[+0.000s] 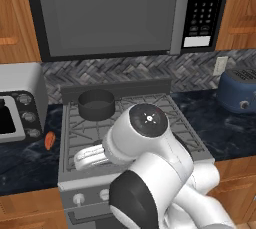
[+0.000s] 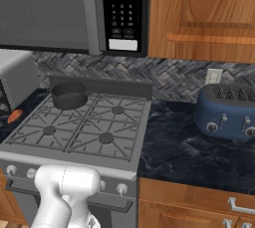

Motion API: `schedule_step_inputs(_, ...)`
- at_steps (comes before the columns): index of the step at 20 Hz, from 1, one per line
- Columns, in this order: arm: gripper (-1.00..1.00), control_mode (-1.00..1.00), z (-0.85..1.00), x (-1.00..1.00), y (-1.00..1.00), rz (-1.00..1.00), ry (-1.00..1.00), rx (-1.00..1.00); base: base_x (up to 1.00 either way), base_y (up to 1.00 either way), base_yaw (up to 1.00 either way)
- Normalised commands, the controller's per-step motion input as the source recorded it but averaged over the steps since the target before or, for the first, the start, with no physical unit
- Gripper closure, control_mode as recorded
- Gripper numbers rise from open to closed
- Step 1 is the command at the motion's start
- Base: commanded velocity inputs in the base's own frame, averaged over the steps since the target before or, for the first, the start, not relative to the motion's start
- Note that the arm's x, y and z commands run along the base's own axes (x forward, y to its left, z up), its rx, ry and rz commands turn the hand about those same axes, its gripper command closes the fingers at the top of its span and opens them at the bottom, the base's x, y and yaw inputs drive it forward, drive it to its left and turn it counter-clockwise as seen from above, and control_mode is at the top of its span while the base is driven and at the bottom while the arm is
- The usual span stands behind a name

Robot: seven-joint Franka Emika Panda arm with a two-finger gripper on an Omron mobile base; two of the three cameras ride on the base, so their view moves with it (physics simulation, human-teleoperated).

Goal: Turn on the burner for the pot on the stove. Wait thirty seconds for the pot to heat up. Then add the sweet potato to the pot.

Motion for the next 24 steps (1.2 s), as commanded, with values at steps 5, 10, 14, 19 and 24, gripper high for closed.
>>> schedule_step_inputs(5,-1.00,-1.00,-0.01,0.42,0.00,0.00,0.02,0.00,0.00,0.00,0.00)
schedule_step_inputs(10,-1.00,-1.00,-0.03,0.49,0.00,0.00,0.04,0.00,0.00,0.00,0.00)
schedule_step_inputs(14,-1.00,-1.00,-0.11,0.45,0.05,0.00,0.04,0.00,0.00,0.00,0.00)
schedule_step_inputs(19,-1.00,-1.00,-0.24,0.44,0.19,0.00,0.05,0.00,0.00,0.00,0.00)
schedule_step_inputs(24,-1.00,-1.00,-0.36,0.39,0.43,0.00,0.05,0.01,0.00,0.00,0.00)
